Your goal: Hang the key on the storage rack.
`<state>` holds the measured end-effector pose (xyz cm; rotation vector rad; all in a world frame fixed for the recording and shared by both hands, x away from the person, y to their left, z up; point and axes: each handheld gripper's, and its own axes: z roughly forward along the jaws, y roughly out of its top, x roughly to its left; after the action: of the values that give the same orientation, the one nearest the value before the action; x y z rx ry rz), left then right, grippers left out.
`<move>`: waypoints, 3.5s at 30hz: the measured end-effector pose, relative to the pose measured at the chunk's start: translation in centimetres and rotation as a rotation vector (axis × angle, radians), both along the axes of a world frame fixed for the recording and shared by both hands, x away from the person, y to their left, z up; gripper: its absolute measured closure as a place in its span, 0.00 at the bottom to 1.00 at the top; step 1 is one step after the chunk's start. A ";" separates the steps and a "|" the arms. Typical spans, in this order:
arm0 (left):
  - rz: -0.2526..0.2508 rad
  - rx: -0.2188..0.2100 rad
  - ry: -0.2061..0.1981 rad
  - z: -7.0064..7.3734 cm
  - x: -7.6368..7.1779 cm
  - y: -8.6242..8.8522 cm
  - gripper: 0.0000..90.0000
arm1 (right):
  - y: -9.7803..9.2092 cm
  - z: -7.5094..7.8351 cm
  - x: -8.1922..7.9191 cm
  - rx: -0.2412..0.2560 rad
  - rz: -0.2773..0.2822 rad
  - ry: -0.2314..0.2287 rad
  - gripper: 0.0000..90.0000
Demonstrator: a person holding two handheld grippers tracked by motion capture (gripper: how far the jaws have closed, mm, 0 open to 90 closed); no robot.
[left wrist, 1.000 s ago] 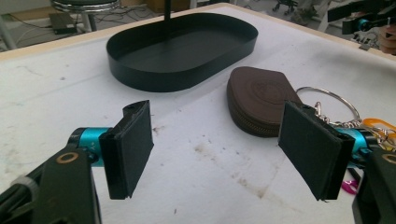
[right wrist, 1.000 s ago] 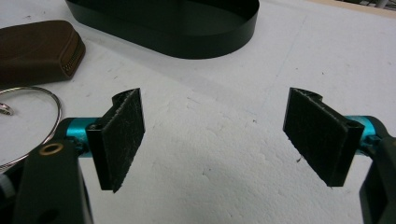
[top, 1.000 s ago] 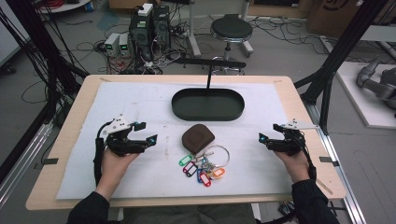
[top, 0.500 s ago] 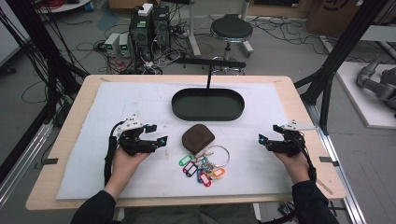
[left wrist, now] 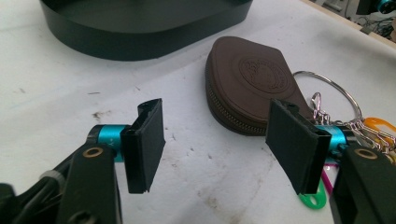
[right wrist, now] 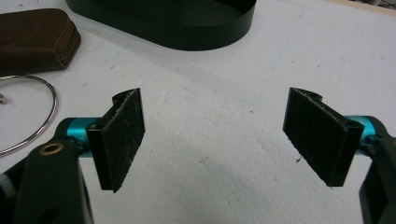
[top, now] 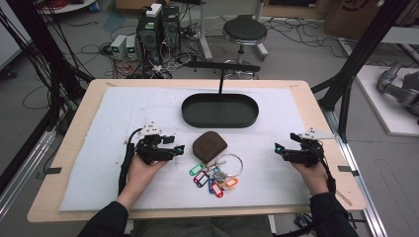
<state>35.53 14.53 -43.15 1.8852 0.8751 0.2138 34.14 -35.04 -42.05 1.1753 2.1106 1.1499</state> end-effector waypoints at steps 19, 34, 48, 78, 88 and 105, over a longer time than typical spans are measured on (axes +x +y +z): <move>-0.205 0.051 -0.055 1.3 -1.2 -6.7 0.53 | 0.7 -0.1 -0.1 -0.016 0.038 0.008 0.29; -0.350 0.119 -0.042 1.6 1.1 -14.0 0.63 | 0.7 -0.2 -0.1 -0.017 0.051 0.005 0.29; -0.360 0.275 0.018 0.2 3.5 -17.0 0.76 | 0.6 -0.2 -0.1 -0.018 0.056 0.007 0.29; -0.435 0.422 0.027 0.3 3.4 -18.8 0.95 | 1.3 -0.4 -0.1 -0.013 0.126 0.026 0.33; -0.440 0.314 0.069 0.1 2.9 -17.2 0.96 | 2.7 -0.3 -0.2 -0.014 0.187 0.034 0.34; -0.355 0.321 0.042 -0.2 0.8 -16.6 0.96 | 2.5 -0.3 -0.2 -0.007 0.188 0.036 0.34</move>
<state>36.34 -2.10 -43.32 2.3151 0.5413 0.0997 33.94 -32.57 -42.39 1.0183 2.2900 1.2096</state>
